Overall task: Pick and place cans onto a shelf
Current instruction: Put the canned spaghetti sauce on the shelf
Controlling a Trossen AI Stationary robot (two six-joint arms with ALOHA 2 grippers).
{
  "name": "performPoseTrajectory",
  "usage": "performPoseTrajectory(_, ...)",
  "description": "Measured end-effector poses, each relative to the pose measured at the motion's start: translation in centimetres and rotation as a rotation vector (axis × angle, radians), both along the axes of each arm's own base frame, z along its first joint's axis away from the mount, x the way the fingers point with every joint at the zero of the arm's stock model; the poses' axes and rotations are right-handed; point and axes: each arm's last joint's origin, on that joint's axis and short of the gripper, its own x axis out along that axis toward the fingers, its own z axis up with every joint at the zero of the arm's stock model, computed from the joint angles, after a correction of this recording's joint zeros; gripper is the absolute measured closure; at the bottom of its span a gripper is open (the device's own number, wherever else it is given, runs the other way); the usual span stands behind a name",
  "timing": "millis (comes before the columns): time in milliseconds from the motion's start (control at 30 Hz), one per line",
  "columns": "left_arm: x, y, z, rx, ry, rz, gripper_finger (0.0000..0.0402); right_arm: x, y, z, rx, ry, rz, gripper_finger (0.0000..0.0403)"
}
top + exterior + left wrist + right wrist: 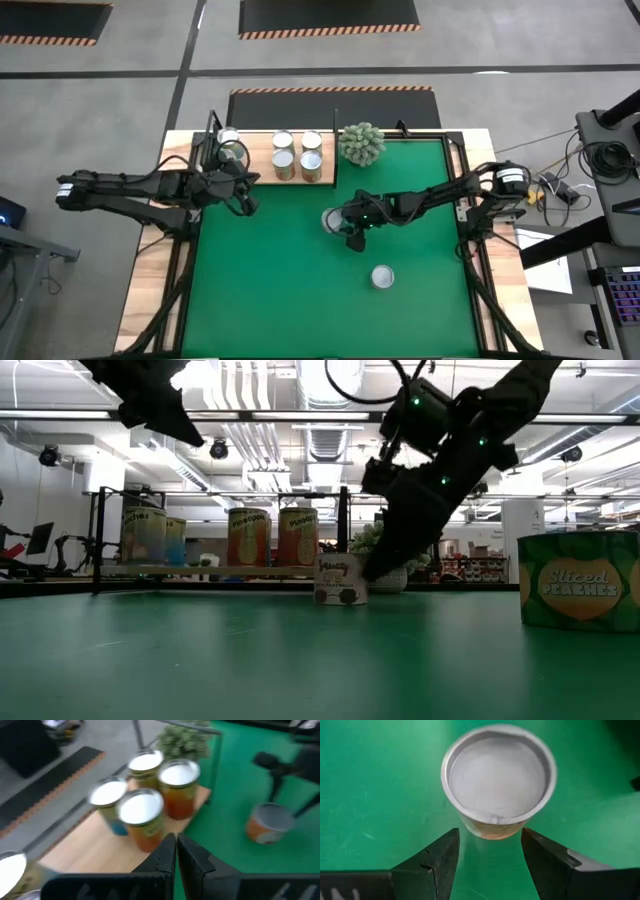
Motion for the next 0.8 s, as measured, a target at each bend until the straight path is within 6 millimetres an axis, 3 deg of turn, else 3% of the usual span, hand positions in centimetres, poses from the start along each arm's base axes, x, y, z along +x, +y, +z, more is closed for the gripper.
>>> performPoseTrajectory(167, 1.1, -1.1, -0.9, -0.064, -0.062, -0.104, 0.0402, 0.3, 0.0, -0.2, -0.051, 0.011, 0.052, 0.0203)
performPoseTrajectory(367, 3.0, -2.9, -3.0, -0.162, -0.133, -0.266, 0.0402, -0.5, -0.3, 2.6, -0.204, -0.031, 0.094, 0.0203)
performPoseTrajectory(533, 5.3, -3.9, -4.6, -0.243, -0.213, -0.278, 0.0401, -1.9, -0.6, 6.2, -0.353, -0.098, 0.119, 0.0202)
performPoseTrajectory(800, 10.2, -4.7, -6.1, -0.194, -0.089, -0.294, 0.0359, -4.8, -0.9, 13.5, -0.532, -0.399, 0.147, 0.0202)
